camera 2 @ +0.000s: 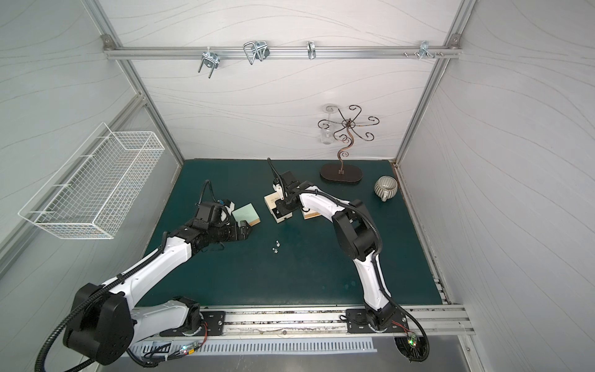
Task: Place the earrings into the drawer-style jewelry box
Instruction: Insert the earring into the inner lining.
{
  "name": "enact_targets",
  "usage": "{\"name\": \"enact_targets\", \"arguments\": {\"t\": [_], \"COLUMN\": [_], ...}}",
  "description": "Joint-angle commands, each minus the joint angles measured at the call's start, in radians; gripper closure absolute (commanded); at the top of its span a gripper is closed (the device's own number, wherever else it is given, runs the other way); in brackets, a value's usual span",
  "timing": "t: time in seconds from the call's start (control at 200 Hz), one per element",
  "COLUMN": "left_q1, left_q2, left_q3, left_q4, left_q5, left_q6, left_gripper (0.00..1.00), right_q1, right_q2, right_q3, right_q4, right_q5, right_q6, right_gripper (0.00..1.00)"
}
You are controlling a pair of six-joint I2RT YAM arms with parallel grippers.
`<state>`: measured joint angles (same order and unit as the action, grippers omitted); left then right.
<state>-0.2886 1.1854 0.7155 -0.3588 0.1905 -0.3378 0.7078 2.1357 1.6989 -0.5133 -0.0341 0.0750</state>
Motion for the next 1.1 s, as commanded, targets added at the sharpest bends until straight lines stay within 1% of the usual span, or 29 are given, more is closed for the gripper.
{"name": "enact_targets", "arguments": {"t": [0.0, 0.215, 0.46, 0.56, 0.755, 0.88, 0.996, 1.096], "left_q1": [0.005, 0.005, 0.005, 0.005, 0.005, 0.005, 0.005, 0.005], "left_q2": [-0.012, -0.012, -0.011, -0.006, 0.0, 0.005, 0.031, 0.075], "left_q3": [0.003, 0.002, 0.004, 0.004, 0.029, 0.061, 0.11, 0.173], "left_q4": [0.006, 0.007, 0.006, 0.006, -0.011, -0.028, -0.044, -0.06], "left_q5": [-0.014, -0.013, -0.016, -0.016, -0.012, -0.014, -0.001, 0.02], "left_q6": [-0.009, -0.01, -0.011, -0.01, -0.006, 0.006, 0.021, 0.04], "left_gripper": [0.01, 0.01, 0.01, 0.01, 0.01, 0.01, 0.01, 0.01], "right_q1": [-0.009, -0.016, -0.016, -0.017, -0.032, -0.06, -0.088, -0.103], "right_q2": [0.018, 0.021, 0.011, -0.012, -0.093, -0.172, -0.256, -0.316], "right_q3": [0.003, 0.002, 0.001, 0.001, -0.016, -0.085, -0.194, -0.285], "right_q4": [-0.03, -0.033, -0.034, -0.028, -0.004, 0.056, 0.141, 0.189], "right_q5": [0.001, 0.005, 0.005, 0.005, -0.01, -0.059, -0.098, -0.102], "right_q6": [-0.012, -0.015, -0.013, -0.011, -0.004, 0.024, 0.055, 0.064], "right_gripper": [0.89, 0.88, 0.77, 0.74, 0.73, 0.72, 0.72, 0.72]}}
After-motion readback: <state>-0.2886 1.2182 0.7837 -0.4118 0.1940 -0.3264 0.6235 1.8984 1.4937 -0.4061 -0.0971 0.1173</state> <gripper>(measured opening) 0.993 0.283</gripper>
